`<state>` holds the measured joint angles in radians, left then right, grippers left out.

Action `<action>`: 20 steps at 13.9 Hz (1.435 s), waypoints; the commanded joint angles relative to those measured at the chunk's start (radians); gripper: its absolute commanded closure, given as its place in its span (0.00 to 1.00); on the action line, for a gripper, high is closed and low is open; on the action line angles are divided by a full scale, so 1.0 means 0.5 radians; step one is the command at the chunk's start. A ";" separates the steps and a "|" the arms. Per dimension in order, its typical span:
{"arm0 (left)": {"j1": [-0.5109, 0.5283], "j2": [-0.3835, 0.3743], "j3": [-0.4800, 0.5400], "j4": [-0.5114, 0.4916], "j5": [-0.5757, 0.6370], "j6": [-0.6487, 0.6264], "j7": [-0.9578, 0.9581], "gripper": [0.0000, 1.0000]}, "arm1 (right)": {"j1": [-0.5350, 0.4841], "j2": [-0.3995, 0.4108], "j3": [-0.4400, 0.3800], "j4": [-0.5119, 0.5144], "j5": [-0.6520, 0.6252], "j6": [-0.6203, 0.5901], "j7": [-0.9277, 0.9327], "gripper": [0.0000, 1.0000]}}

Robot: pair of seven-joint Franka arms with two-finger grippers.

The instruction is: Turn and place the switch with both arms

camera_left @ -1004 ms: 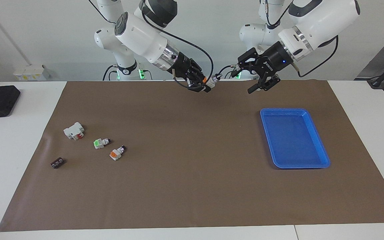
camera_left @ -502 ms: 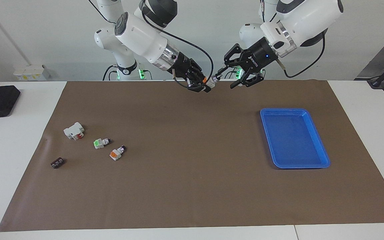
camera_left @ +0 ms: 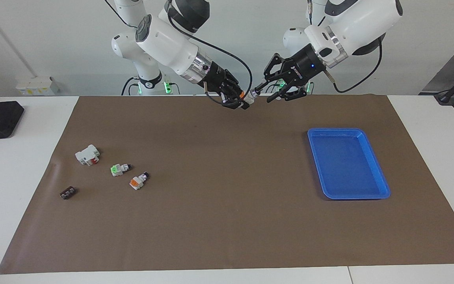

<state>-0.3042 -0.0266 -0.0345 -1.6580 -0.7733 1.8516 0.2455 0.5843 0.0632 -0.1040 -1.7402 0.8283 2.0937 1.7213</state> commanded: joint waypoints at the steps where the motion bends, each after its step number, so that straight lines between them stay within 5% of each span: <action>1: -0.048 -0.082 0.020 -0.117 -0.018 0.024 0.049 0.58 | 0.003 0.018 -0.007 0.026 0.040 0.010 0.024 1.00; 12: -0.021 -0.094 0.023 -0.117 -0.012 -0.077 0.074 0.76 | 0.003 0.018 -0.007 0.026 0.040 0.010 0.021 1.00; 17: -0.042 -0.097 0.023 -0.123 -0.009 -0.077 0.064 0.99 | 0.003 0.018 -0.007 0.026 0.040 0.010 0.021 1.00; 20: -0.042 -0.109 0.026 -0.148 -0.006 -0.077 0.052 1.00 | 0.003 0.018 -0.007 0.026 0.040 0.010 0.021 1.00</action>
<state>-0.3153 -0.0454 -0.0313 -1.6836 -0.7732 1.8230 0.2623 0.5843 0.0658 -0.1037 -1.7404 0.8283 2.0933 1.7213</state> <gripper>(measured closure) 0.899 0.577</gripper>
